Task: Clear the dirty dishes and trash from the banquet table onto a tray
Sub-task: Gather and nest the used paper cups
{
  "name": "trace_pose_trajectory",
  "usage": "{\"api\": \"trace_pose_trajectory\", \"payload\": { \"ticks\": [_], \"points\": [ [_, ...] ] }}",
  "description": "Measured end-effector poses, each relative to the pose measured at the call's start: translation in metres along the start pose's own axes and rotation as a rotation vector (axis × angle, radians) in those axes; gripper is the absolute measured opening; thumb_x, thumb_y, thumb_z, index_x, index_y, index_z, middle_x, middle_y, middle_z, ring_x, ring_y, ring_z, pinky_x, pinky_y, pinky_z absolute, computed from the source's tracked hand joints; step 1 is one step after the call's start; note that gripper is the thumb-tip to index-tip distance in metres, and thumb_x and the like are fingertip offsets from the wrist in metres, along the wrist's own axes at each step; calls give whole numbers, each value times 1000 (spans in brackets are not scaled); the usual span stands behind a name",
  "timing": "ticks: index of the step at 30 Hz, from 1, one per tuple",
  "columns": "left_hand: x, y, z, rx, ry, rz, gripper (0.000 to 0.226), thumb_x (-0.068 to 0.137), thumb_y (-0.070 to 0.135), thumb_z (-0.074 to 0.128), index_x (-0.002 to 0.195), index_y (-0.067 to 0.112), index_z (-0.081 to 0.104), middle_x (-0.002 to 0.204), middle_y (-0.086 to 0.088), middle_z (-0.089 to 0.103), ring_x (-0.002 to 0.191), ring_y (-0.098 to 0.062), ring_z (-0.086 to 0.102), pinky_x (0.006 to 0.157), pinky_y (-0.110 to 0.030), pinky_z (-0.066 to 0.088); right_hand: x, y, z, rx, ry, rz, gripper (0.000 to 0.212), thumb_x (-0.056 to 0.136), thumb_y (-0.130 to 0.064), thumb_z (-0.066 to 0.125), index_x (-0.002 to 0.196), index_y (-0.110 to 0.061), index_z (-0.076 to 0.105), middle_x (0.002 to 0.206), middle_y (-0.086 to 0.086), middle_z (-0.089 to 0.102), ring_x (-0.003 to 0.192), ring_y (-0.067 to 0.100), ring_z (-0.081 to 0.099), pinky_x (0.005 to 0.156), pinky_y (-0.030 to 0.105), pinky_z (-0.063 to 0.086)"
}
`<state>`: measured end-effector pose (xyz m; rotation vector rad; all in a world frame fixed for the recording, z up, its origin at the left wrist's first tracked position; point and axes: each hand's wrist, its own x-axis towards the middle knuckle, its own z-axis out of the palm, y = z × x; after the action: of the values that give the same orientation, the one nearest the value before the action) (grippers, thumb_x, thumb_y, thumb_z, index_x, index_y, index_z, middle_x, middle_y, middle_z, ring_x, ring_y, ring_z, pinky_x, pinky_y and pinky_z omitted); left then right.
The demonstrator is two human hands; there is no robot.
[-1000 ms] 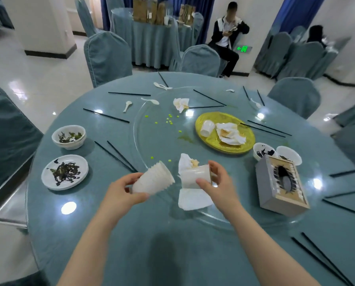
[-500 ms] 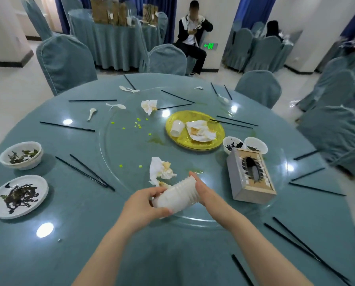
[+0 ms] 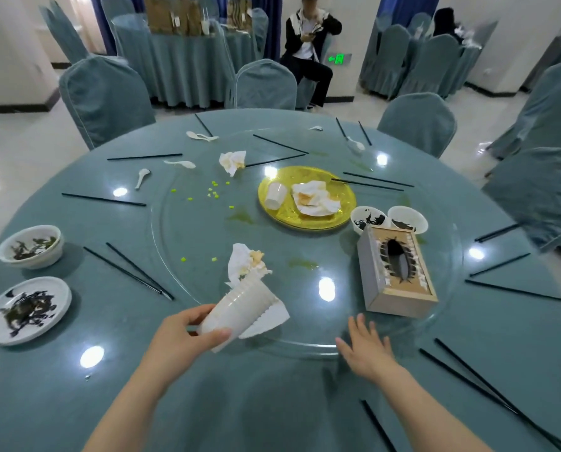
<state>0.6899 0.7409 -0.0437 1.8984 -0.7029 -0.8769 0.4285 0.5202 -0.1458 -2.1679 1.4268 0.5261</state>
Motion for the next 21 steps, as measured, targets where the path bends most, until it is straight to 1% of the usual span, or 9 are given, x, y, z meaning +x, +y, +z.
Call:
{"api": "trace_pose_trajectory", "payload": {
  "ticks": [2, 7, 10, 12, 14, 16, 18, 19, 21],
  "points": [
    [-1, 0, -1, -10, 27, -9, 33, 75, 24, 79, 97, 44, 65, 98, 18, 69, 74, 2, 66, 56, -7, 42, 2, -4, 2, -25, 9, -9, 77, 94, -62, 22, 152, -19, -7, 158, 0, -20, 146, 25, -12, 115, 54, -2],
    [-5, 1, 7, -34, 50, -16, 34, 77, 25, 78, 107, 34, 68, 102, 13, 70, 86, -7, 67, 67, -19, 46, -3, -11, 5, -78, -15, -72, 73, 94, -61, 25, 152, -26, 1, 160, -5, -12, 147, 22, -6, 115, 54, 4],
    [-3, 6, 15, -35, 51, -3, 34, 76, 24, 78, 108, 33, 68, 101, 13, 70, 84, -6, 67, 65, -17, 45, -11, -20, -1, -81, -19, -132, 66, 95, -56, 31, 151, -29, 12, 161, -5, 6, 147, 20, 8, 114, 53, 11],
    [-1, 9, 19, -35, 52, 2, 35, 76, 24, 79, 107, 33, 67, 101, 14, 69, 83, -5, 67, 65, -16, 45, -20, -26, -7, -48, 141, -158, 54, 95, -48, 37, 145, -28, 31, 148, 0, 40, 137, 20, 33, 109, 47, 23],
    [1, 10, 23, -28, 53, 6, 31, 75, 24, 79, 98, 40, 66, 98, 18, 69, 77, 0, 66, 63, -13, 44, -29, -31, -15, 70, 401, -196, 36, 95, -34, 41, 128, -25, 51, 122, -1, 63, 115, 22, 52, 98, 39, 37],
    [1, 10, 27, -33, 47, 5, 29, 75, 24, 79, 92, 44, 65, 94, 19, 69, 73, 3, 65, 61, -12, 43, -34, -34, -24, 202, 598, -282, 26, 93, -23, 44, 111, -20, 63, 103, -2, 68, 98, 22, 58, 86, 37, 44],
    [2, 8, 29, -39, 46, -7, 29, 75, 25, 79, 94, 43, 66, 94, 18, 70, 75, 2, 66, 63, -13, 43, -34, -31, -36, 251, 731, -346, 21, 90, -15, 49, 100, -17, 66, 93, -1, 66, 90, 22, 58, 78, 36, 44],
    [2, 7, 29, -39, 51, -14, 30, 75, 25, 79, 97, 41, 66, 95, 18, 70, 77, 0, 66, 63, -14, 44, -32, -28, -41, 254, 788, -347, 20, 88, -14, 51, 100, -17, 67, 95, 0, 65, 92, 22, 57, 79, 35, 44],
    [3, 6, 31, -39, 56, -22, 33, 75, 25, 79, 103, 37, 68, 97, 17, 71, 81, -2, 66, 66, -16, 45, -26, -20, -49, 229, 830, -284, 26, 89, -18, 54, 112, -17, 65, 115, 2, 61, 108, 24, 52, 91, 37, 42]
  ]
}}
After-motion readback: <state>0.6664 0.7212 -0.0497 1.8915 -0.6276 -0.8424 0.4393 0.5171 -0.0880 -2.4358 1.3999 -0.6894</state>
